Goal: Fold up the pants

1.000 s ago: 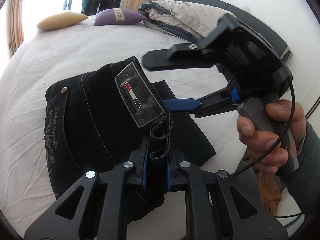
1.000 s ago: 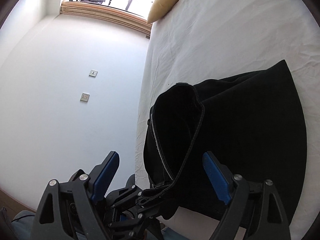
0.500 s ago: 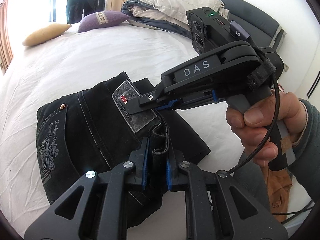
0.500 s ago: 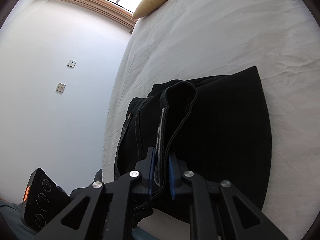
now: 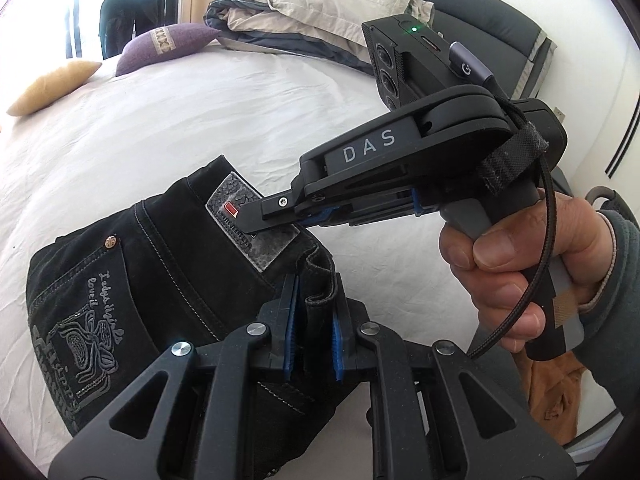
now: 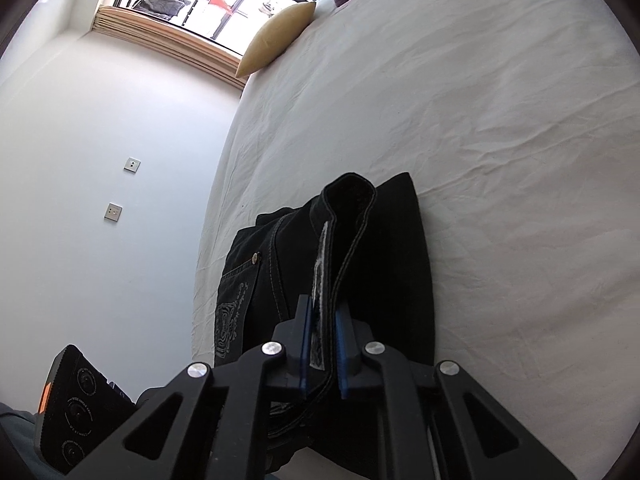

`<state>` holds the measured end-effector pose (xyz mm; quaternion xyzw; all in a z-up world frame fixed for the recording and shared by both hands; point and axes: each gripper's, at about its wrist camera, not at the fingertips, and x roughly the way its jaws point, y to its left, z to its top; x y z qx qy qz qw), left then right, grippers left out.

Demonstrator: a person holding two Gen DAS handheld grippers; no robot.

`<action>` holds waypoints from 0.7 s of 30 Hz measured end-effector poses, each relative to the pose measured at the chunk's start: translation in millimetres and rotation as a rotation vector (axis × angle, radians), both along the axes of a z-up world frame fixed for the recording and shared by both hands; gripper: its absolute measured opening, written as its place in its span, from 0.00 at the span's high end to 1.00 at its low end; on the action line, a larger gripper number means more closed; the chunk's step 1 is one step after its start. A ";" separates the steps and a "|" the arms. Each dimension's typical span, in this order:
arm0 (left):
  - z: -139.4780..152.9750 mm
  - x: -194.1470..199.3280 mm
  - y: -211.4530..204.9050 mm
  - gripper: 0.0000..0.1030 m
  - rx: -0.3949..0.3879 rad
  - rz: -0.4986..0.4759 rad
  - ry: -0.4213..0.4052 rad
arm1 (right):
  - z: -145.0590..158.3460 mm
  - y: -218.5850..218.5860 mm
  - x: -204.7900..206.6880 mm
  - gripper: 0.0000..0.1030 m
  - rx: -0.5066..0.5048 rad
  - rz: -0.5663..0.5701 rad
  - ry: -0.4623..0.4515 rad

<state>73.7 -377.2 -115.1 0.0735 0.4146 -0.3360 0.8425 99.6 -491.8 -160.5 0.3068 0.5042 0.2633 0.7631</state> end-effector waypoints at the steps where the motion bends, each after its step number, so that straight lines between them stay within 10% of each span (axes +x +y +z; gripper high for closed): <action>1: -6.9 7.5 -5.7 0.88 0.007 0.001 0.013 | -6.7 -1.3 2.8 0.88 0.002 0.001 0.012; 14: -48.0 15.4 -22.5 0.86 -0.016 0.006 0.074 | -42.2 -8.5 4.8 0.84 0.033 -0.046 0.037; 21: -18.6 4.7 18.1 0.39 -0.154 -0.004 0.198 | -55.7 -29.5 -5.7 0.65 0.157 -0.110 0.067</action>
